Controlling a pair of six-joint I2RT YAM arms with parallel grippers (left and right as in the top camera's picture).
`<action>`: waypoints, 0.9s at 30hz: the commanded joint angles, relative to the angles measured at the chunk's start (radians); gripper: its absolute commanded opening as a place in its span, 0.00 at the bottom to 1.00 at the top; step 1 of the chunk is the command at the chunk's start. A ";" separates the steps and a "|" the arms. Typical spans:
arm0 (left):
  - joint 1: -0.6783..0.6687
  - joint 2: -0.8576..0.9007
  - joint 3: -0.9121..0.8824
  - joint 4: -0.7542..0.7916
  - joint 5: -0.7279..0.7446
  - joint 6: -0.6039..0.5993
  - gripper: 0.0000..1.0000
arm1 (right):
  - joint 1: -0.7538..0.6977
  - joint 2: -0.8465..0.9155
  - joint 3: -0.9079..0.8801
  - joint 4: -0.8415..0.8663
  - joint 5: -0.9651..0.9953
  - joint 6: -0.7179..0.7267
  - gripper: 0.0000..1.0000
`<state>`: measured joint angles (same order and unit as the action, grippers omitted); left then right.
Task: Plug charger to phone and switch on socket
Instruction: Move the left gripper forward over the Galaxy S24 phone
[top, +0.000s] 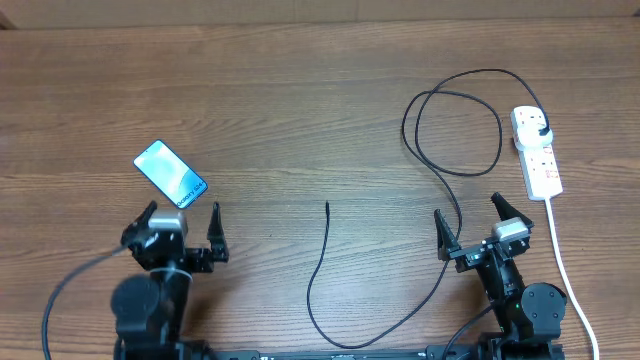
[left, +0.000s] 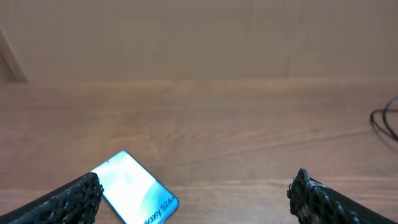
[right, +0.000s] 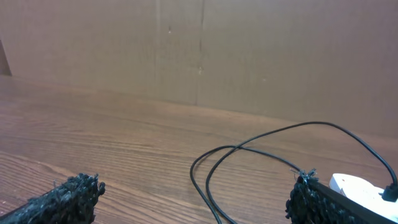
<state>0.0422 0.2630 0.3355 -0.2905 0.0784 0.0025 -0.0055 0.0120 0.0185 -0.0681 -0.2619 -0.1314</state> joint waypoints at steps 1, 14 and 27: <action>0.010 0.130 0.100 -0.018 -0.007 0.020 1.00 | 0.005 -0.009 -0.011 0.006 0.006 -0.001 1.00; 0.010 0.578 0.483 -0.241 -0.020 -0.005 1.00 | 0.005 -0.009 -0.011 0.006 0.006 -0.001 1.00; 0.010 0.835 0.620 -0.368 0.079 -0.025 1.00 | 0.005 -0.009 -0.011 0.006 0.006 -0.001 1.00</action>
<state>0.0441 1.0737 0.9249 -0.6552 0.0830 -0.0124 -0.0055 0.0120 0.0185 -0.0677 -0.2623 -0.1310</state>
